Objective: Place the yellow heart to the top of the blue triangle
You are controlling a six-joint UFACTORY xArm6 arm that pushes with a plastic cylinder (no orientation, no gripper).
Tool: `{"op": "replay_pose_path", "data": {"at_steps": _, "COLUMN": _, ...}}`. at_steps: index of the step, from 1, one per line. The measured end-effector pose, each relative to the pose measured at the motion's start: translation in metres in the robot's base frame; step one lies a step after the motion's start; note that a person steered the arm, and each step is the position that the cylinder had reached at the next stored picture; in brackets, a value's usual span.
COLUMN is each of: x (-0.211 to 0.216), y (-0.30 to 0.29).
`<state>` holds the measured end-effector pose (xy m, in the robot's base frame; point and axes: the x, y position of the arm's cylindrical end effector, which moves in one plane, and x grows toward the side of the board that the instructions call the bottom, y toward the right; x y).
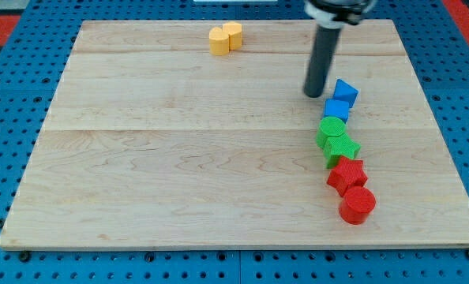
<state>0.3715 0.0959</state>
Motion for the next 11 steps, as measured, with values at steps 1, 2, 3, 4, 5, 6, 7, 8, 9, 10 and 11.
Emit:
{"op": "replay_pose_path", "data": {"at_steps": 1, "x": 0.004, "y": -0.069}}
{"op": "replay_pose_path", "data": {"at_steps": 2, "x": 0.004, "y": -0.176}}
{"op": "replay_pose_path", "data": {"at_steps": 3, "x": -0.058, "y": -0.218}}
{"op": "replay_pose_path", "data": {"at_steps": 4, "x": -0.116, "y": -0.189}}
{"op": "replay_pose_path", "data": {"at_steps": 5, "x": -0.121, "y": -0.15}}
{"op": "replay_pose_path", "data": {"at_steps": 6, "x": -0.116, "y": -0.101}}
{"op": "replay_pose_path", "data": {"at_steps": 7, "x": -0.098, "y": -0.028}}
{"op": "replay_pose_path", "data": {"at_steps": 8, "x": -0.112, "y": -0.078}}
{"op": "replay_pose_path", "data": {"at_steps": 9, "x": -0.139, "y": -0.067}}
{"op": "replay_pose_path", "data": {"at_steps": 10, "x": -0.147, "y": -0.095}}
{"op": "replay_pose_path", "data": {"at_steps": 11, "x": -0.151, "y": -0.136}}
